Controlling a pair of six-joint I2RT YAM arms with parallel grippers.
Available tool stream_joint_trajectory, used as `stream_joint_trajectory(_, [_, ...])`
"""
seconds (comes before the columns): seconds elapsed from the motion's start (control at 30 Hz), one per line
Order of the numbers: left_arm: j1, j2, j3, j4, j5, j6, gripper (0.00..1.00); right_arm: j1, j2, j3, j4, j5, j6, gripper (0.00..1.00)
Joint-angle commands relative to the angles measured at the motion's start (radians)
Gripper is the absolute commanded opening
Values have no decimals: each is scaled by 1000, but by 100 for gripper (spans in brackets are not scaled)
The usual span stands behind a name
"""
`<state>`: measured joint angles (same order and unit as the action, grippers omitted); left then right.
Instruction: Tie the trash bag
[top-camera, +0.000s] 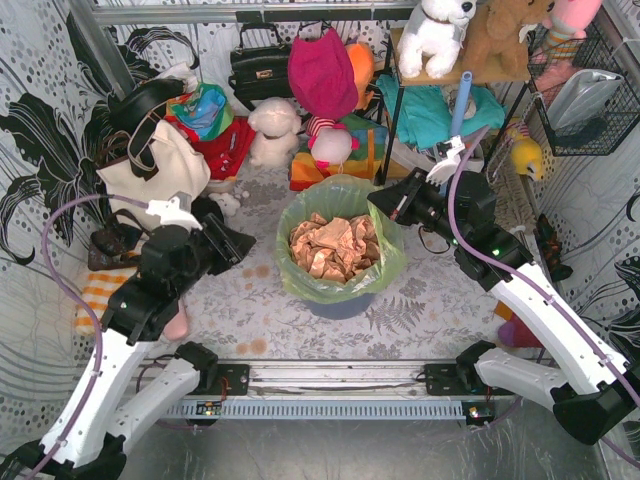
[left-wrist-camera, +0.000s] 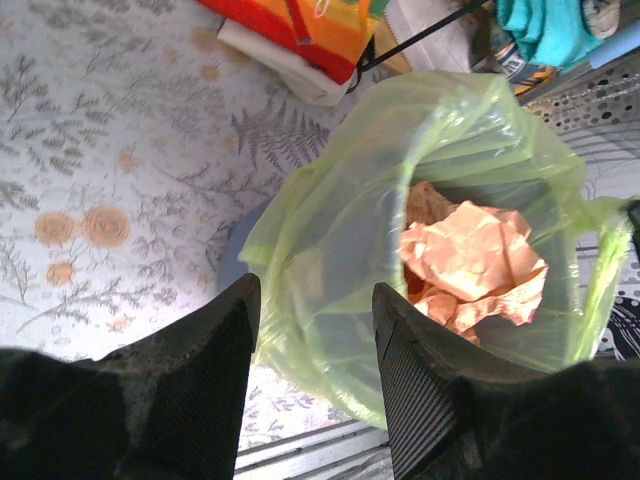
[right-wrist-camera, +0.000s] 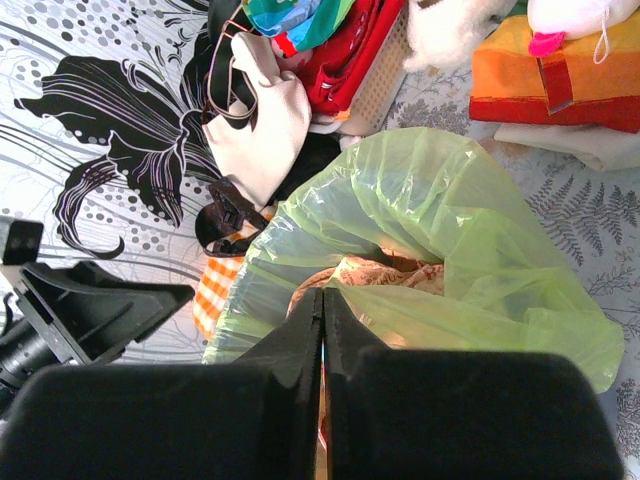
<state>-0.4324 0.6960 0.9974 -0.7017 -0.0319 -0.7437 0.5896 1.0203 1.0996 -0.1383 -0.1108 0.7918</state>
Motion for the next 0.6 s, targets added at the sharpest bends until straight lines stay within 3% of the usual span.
stream_joint_trajectory(0.0, [-5, -36, -119, -22, 15, -95, 56, -5, -9, 20, -2, 6, 2, 0])
stream_joint_trajectory(0.27, [-5, -52, -372, 217, 225, -185, 58, -4, 2, 32, -7, -1, 10, 0])
stream_joint_trajectory(0.57, [-7, -43, -518, 485, 376, -259, 55, -5, 4, 35, -6, 4, 24, 0])
